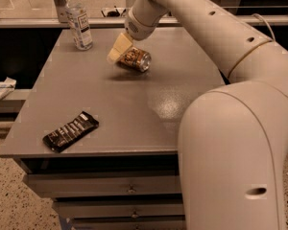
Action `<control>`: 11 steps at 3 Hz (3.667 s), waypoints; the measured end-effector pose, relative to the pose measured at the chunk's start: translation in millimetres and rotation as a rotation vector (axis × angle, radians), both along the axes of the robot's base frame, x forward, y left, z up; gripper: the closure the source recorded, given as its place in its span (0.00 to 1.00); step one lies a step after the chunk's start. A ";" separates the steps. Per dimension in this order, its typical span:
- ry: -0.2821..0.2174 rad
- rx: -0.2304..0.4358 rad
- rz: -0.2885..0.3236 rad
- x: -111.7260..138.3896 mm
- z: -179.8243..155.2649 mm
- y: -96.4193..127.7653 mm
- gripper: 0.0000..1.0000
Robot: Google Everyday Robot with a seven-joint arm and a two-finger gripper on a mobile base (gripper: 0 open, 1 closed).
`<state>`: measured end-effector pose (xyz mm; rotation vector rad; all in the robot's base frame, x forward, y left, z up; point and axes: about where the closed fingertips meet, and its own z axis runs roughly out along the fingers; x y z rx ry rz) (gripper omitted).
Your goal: Place orange can upright
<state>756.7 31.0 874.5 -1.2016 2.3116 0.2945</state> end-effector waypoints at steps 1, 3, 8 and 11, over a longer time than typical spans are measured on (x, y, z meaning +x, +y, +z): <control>0.048 -0.061 -0.004 7.6 -24.0 2.0 0.00; 0.084 -0.155 -0.001 12.4 -40.1 1.9 0.15; -0.292 0.203 0.119 -5.8 59.2 -37.9 1.00; -0.505 0.687 0.235 -36.6 82.7 -110.4 1.00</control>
Offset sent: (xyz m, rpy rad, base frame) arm 0.0162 -0.0024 -0.0409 -0.1527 0.1013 -0.0120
